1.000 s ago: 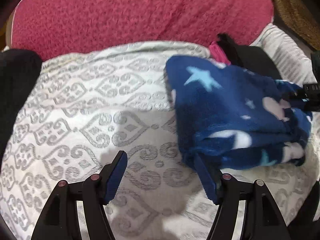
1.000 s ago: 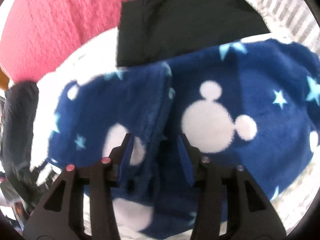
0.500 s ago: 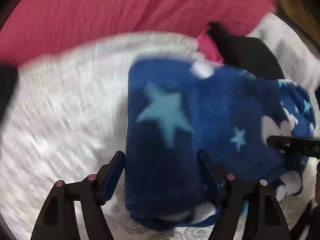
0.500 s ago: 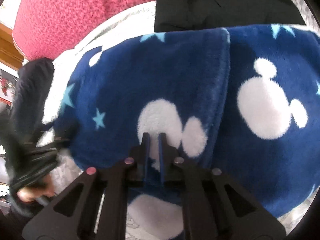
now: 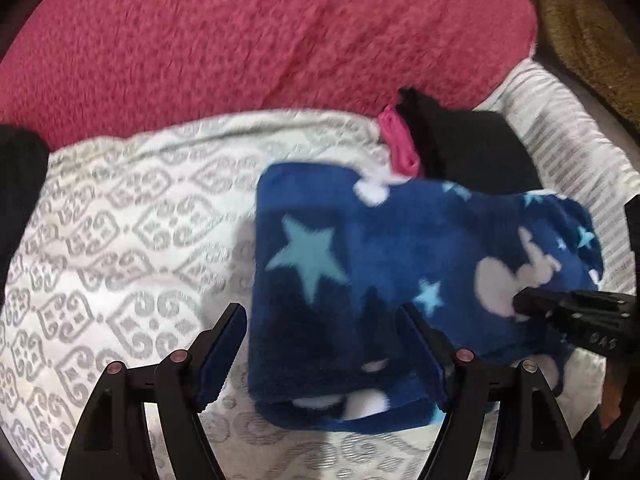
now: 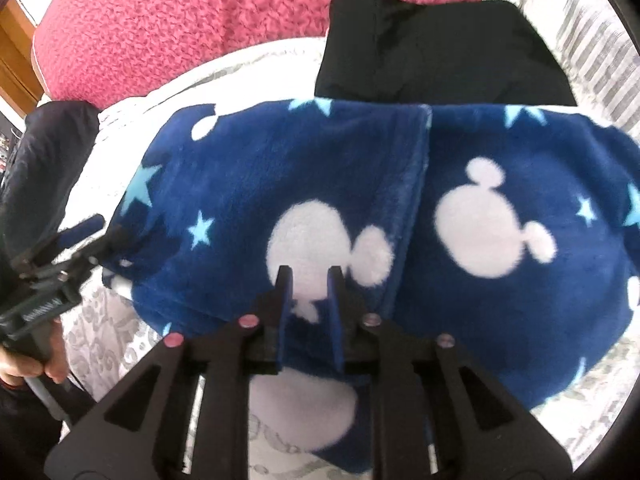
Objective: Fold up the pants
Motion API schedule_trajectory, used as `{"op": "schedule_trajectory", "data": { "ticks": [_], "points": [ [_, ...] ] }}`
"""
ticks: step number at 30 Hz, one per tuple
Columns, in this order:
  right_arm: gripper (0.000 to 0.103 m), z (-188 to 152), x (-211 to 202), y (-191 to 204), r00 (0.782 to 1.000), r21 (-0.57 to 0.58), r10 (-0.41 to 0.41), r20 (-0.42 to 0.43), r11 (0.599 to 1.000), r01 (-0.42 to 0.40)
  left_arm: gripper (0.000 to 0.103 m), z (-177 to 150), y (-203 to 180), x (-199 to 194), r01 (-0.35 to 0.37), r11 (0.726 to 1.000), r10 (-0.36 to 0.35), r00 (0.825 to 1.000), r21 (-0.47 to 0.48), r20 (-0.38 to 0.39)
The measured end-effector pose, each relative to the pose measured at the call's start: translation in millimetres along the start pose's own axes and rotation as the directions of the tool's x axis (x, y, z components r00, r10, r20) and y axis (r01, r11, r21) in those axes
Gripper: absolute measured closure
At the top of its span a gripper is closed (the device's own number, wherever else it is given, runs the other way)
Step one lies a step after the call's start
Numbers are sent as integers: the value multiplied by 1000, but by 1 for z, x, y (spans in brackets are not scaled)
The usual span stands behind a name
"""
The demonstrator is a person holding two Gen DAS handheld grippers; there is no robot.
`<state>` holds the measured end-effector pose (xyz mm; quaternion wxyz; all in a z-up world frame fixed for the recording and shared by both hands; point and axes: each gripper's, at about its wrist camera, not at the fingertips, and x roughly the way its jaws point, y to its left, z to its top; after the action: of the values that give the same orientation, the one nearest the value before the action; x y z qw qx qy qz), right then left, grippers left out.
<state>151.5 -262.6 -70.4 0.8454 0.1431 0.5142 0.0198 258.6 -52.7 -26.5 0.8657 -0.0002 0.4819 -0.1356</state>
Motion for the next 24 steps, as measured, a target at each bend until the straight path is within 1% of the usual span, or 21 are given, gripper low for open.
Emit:
{"op": "schedule_trajectory", "data": {
  "ticks": [2, 3, 4, 6, 7, 8, 9, 10, 11, 12, 13, 14, 16, 18, 20, 24],
  "points": [
    [83, -3, 1, -2, 1000, 1, 6, -6, 1000, -6, 24, 6, -13, 1, 1, 999, -2, 1000, 42, 14],
    [82, -4, 3, -3, 1000, 0, 5, -14, 1000, -5, 24, 7, -17, 3, -5, 999, 5, 1000, 54, 7],
    [82, -6, 7, -5, 1000, -4, 3, -24, 1000, -4, 24, 8, -20, 14, -20, 997, 22, 1000, 68, -22],
    [82, -9, 6, -7, 1000, -2, 18, -12, 1000, -18, 24, 2, -18, 40, -78, 992, 86, 993, 104, -80],
    [82, -10, 2, -8, 999, 8, 42, -3, 999, -42, 21, -5, -12, 54, -132, 985, 145, 983, 115, -109],
    [82, -12, -4, -12, 998, 13, 61, 5, 998, -61, 21, -8, -6, 59, -120, 988, 130, 985, 92, -113],
    [82, -14, -10, -15, 998, 13, 64, 20, 998, -64, 21, -9, 1, 56, -90, 995, 93, 990, 37, -103],
    [80, -15, -16, -18, 999, 12, 33, 40, 999, -33, 21, -7, 4, 53, -80, 997, 81, 992, 8, -102],
    [75, -17, -21, -23, 998, 14, -7, 54, 1000, 7, 21, -4, 3, 48, -87, 996, 87, 992, -1, -92],
    [63, -19, -27, -29, 995, 22, -66, 73, 998, 65, 22, -3, 0, 43, -99, 995, 99, 992, 10, -81],
    [58, -21, -33, -36, 988, 32, -123, 89, 992, 121, 22, 0, -5, 37, -109, 994, 111, 992, 31, -63],
    [58, -24, -39, -44, 978, 42, -183, 101, 983, 179, 22, 3, -12, 31, -104, 993, 106, 993, 52, -41],
    [58, -29, -51, -57, 958, 68, -266, 111, 963, 260, 22, 8, -26, 18, -87, 993, 88, 996, 77, -6],
    [58, -34, -61, -70, 951, 104, -287, 118, 956, 276, 22, 13, -40, 11, -66, 993, 65, 998, 98, 21],
    [58, -37, -68, -78, 948, 130, -290, 130, 953, 274, 22, 17, -56, 7, -42, 991, 37, 999, 128, 37],
    [58, -42, -76, -86, 933, 148, -323, 160, 942, 301, 22, 16, -86, 7, -13, 983, 8, 1000, 181, 29]
  ]
}}
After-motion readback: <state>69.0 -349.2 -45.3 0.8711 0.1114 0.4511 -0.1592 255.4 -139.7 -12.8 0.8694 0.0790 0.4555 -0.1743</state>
